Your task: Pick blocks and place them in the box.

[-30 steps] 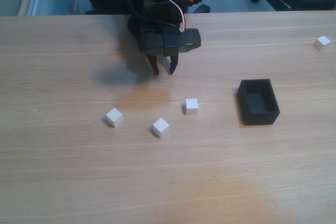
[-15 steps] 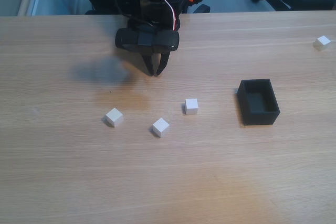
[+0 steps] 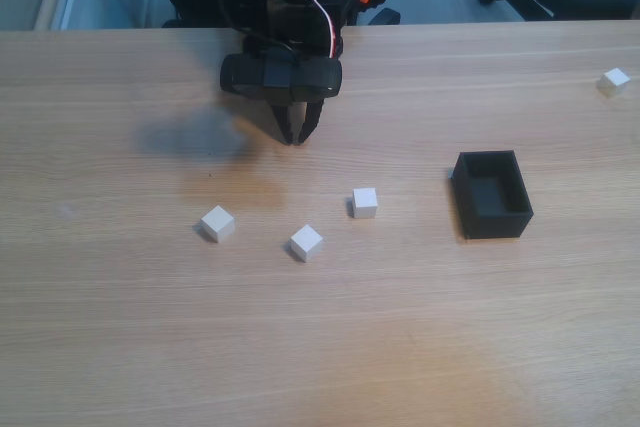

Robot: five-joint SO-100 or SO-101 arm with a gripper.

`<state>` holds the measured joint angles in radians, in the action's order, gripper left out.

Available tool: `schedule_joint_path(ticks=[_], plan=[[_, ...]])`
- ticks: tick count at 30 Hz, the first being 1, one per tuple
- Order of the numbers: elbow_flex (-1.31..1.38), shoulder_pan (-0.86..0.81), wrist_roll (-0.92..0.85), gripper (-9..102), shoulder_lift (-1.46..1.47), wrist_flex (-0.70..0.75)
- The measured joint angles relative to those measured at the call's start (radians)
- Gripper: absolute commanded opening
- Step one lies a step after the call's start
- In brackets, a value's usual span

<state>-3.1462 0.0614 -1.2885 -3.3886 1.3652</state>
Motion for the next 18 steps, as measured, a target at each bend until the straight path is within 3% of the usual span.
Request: schedule_joint_path(ticks=[18], plan=[[0.066, 0.000, -0.052, 6, 0.098, -0.049]])
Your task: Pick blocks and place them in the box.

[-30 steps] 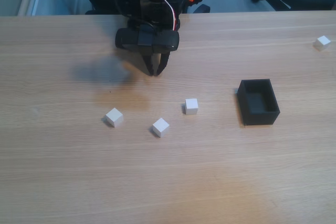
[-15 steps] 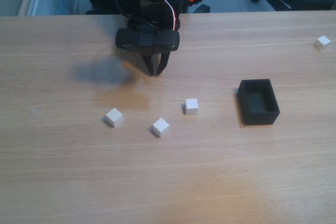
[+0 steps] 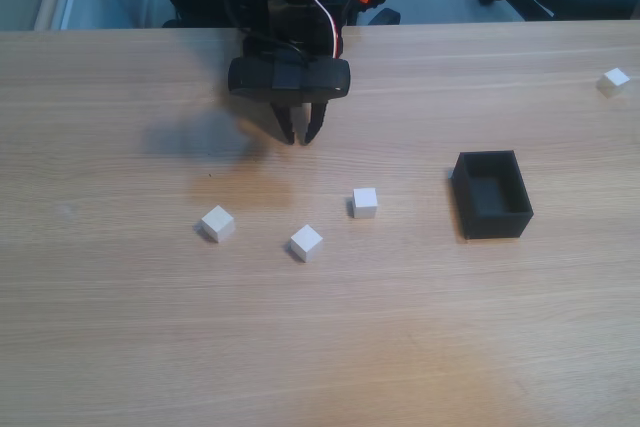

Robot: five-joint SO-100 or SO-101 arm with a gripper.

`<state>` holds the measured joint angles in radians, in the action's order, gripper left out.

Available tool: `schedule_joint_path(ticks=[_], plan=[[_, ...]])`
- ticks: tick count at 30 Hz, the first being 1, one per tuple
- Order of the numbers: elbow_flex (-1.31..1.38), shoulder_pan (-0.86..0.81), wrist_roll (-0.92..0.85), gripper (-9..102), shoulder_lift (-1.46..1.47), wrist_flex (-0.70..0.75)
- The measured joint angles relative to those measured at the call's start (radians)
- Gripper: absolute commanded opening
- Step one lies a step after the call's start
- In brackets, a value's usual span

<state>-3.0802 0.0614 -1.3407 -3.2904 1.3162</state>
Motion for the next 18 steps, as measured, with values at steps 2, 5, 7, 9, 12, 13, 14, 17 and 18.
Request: schedule_joint_path(ticks=[2, 5, 7, 9, 12, 13, 14, 17, 18], plan=[[0.046, -0.002, -0.009, 9, 0.092, -0.026], [0.152, 0.028, -0.012, 12, 0.236, -0.040], [0.233, 0.052, 0.015, 14, 0.333, -0.049], [0.311, 0.069, 0.054, 14, 0.414, -0.060], [0.428, 0.118, 0.098, 15, 0.532, -0.069], [0.462, 0.141, 0.115, 15, 0.568, -0.077], [0.491, 0.163, 0.130, 16, 0.603, -0.091], [0.548, 0.190, 0.170, 17, 0.710, -0.163], [0.558, 0.198, 0.176, 17, 0.744, -0.189]])
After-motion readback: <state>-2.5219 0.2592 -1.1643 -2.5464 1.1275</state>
